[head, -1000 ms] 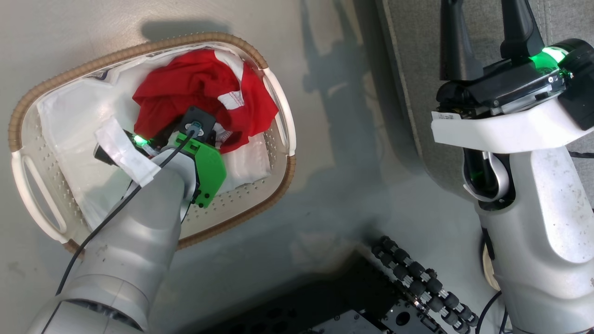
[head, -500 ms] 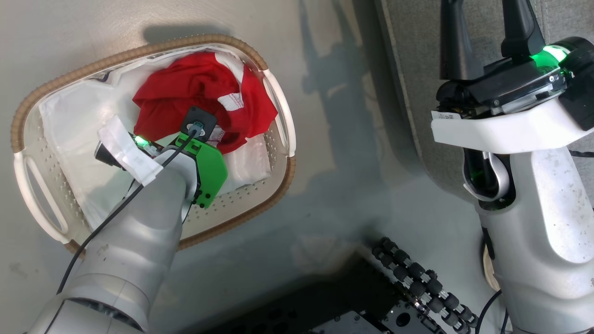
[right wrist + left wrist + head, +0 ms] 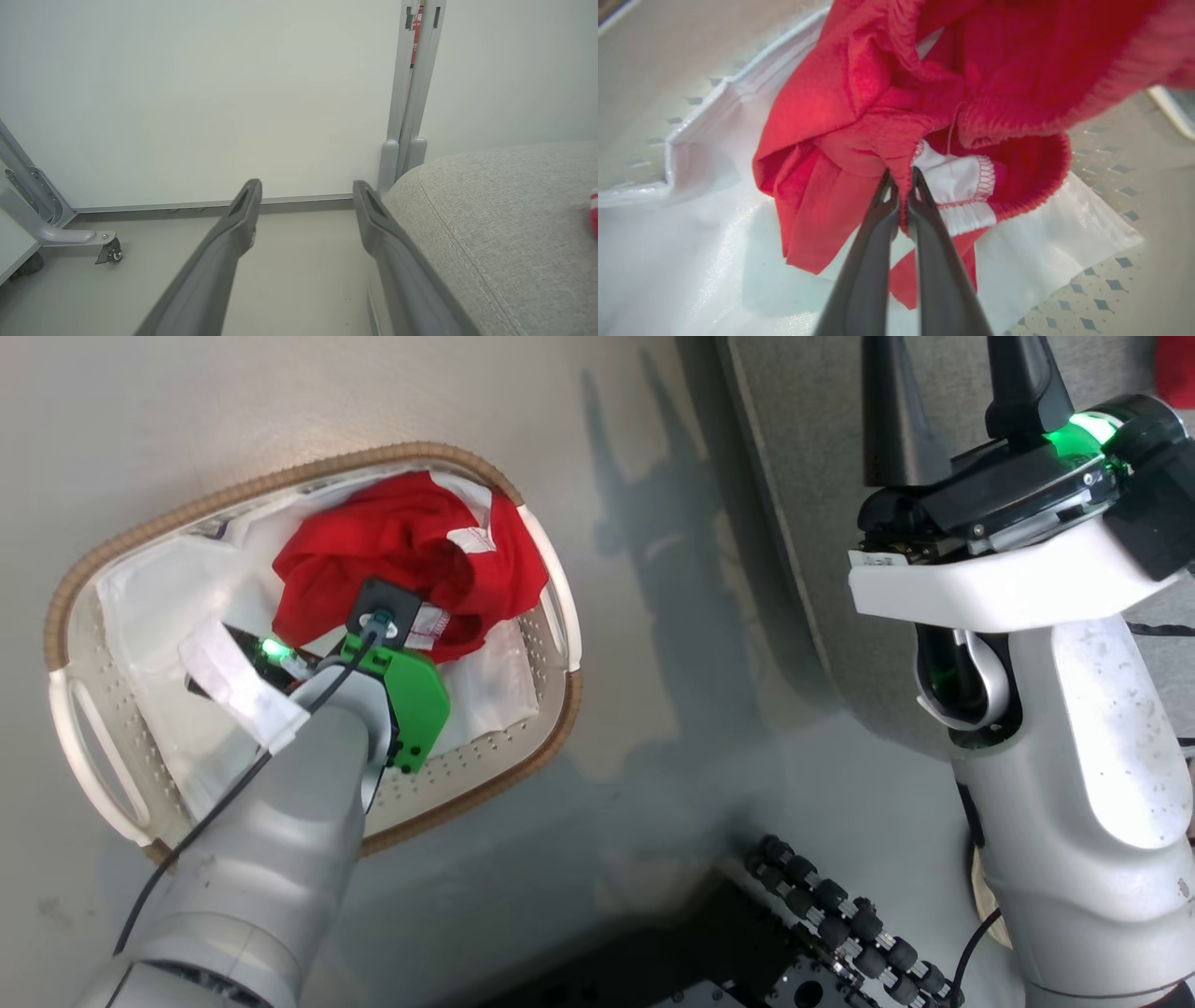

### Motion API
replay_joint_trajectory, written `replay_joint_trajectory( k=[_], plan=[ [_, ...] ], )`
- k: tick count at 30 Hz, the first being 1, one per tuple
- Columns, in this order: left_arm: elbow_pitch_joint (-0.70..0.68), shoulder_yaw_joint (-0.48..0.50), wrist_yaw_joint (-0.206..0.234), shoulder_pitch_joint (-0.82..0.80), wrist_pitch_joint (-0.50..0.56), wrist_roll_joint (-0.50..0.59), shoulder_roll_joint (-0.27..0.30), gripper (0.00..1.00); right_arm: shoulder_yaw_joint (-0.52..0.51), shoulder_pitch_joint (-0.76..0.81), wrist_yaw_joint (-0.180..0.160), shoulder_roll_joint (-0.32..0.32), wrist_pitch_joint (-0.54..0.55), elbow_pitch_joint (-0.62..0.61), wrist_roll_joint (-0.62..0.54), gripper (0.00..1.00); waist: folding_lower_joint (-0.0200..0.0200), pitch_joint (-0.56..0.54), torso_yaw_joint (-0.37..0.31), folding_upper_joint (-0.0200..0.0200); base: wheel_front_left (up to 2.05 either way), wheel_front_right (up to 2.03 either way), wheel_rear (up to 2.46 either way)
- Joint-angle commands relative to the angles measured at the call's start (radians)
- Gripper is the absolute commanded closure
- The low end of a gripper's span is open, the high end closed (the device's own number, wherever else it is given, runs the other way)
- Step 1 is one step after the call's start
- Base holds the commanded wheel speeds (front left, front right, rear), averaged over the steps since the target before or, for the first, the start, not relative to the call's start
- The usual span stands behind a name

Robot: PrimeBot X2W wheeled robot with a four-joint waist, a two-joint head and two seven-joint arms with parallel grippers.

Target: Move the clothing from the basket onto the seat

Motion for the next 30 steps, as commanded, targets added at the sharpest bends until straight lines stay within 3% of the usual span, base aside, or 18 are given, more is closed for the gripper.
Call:
replay_joint_trajectory(
  k=[1, 16, 30],
  plan=[
    [-0.001, 0.001, 0.008, 0.024, -0.013, -0.013, 0.007, 1.0, 0.002, 0.005, -0.001, -0.003, -0.005, 0.01, -0.003, 0.0, 0.0, -0.048, 0.005, 0.0, 0.0, 0.0, 0.0],
    [-0.025, -0.006, 0.048, 0.165, -0.098, -0.06, -0.003, 1.0, -0.009, 0.097, -0.001, -0.003, -0.005, 0.092, -0.039, 0.0, 0.0, -0.288, 0.08, 0.0, 0.0, 0.0, 0.0],
    [-0.282, 0.011, 0.104, 0.345, -0.105, -0.065, 0.01, 1.0, -0.006, 0.217, -0.001, -0.008, -0.005, 0.167, -0.06, 0.0, 0.0, -0.529, 0.177, 0.0, 0.0, 0.0, 0.0]
  ],
)
